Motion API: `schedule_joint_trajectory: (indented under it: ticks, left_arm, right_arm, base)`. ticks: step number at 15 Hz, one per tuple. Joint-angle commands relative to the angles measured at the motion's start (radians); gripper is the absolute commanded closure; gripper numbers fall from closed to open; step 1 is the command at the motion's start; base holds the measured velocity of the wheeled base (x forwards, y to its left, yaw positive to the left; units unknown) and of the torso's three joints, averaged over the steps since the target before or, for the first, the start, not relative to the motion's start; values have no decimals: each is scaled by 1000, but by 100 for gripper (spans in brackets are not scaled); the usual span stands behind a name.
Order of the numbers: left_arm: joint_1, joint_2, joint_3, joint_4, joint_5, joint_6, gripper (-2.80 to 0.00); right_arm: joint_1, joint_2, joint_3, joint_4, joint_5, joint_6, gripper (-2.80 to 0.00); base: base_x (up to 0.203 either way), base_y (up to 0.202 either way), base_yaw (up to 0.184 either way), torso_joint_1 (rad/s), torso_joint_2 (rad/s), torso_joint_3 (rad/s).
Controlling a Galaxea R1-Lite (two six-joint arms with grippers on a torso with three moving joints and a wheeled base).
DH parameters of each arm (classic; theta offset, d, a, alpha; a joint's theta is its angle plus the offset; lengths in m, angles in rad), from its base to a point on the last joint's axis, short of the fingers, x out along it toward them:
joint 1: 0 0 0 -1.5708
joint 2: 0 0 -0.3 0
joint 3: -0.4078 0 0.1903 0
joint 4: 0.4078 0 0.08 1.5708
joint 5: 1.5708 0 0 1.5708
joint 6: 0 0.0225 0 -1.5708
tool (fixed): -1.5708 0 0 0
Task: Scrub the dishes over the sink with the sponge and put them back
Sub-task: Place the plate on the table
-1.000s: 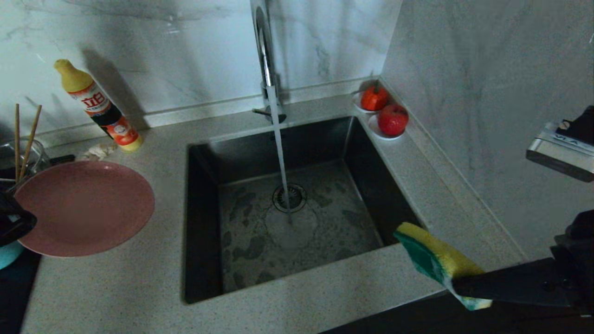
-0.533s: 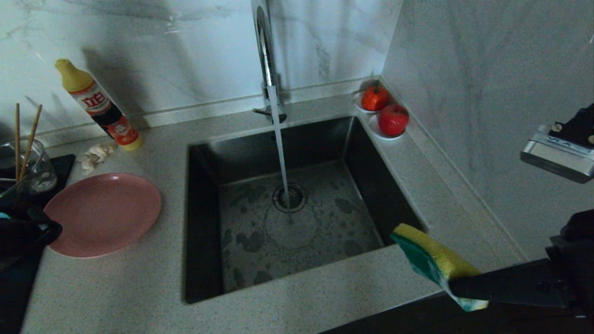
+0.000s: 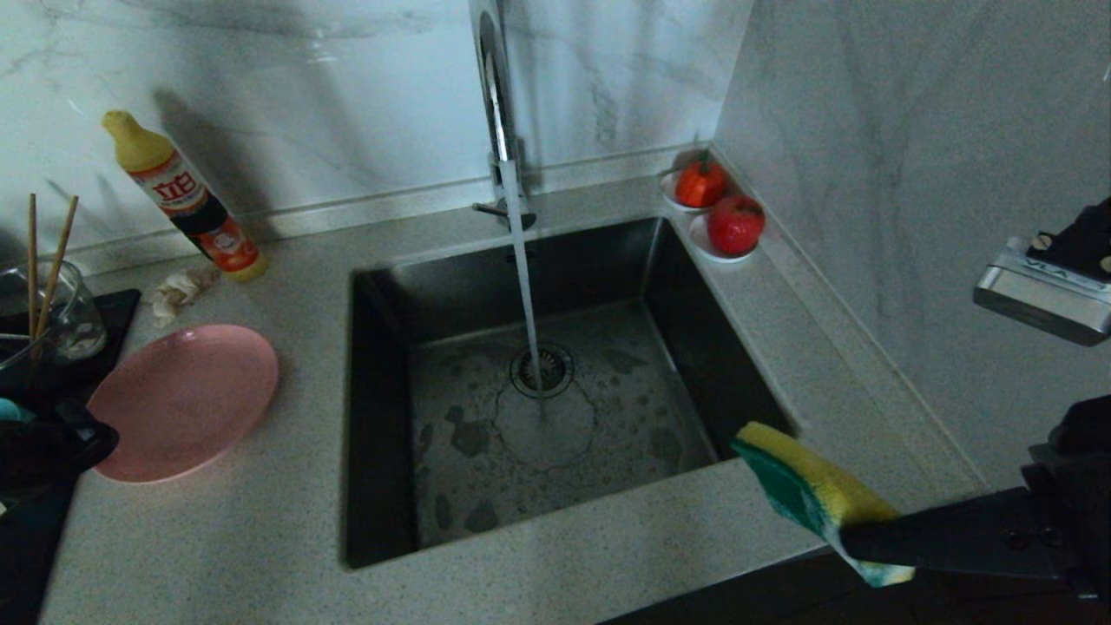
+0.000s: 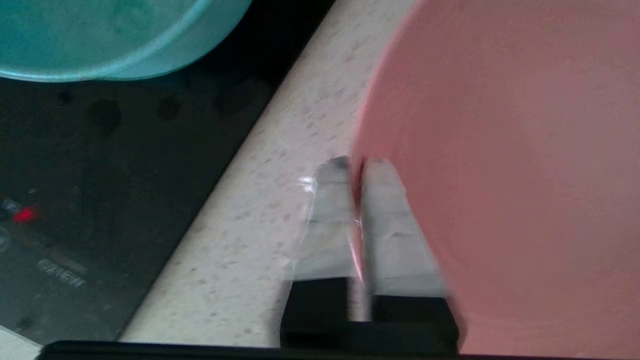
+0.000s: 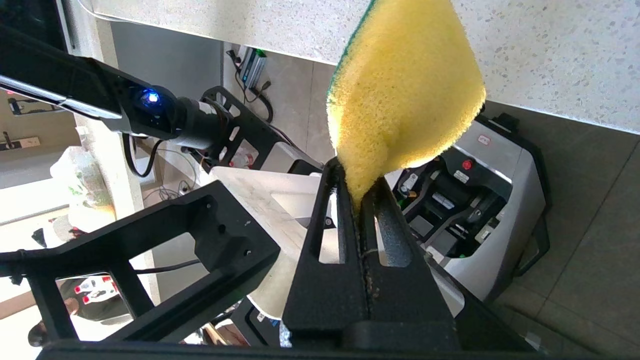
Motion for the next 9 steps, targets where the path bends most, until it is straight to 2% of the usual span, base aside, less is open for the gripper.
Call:
schedule_joint_trajectory:
  ticks: [1,6,8,9]
  left_arm:
    - [2,7,6,-2,-2,3,-280]
    - [4,-82,-24,16,-6,-4,-280]
    - [3,-169,-62,75,-15,-3,-280]
    - [3,-221,-92,125,-41,-3,-280]
  right_arm:
    - [0,-1,-1,3,2,4,0]
    - [-1,-10,1,5,2,5,0]
    - [-1,-20,16,4,0,4,0]
    - [-4,-24,22,3,-1,3,0]
  base:
    - [0,0,0,0,0,0]
    - [0,0,0,0,0,0]
    - [0,0,0,0,0,0]
    - [0,0,0,0,0,0]
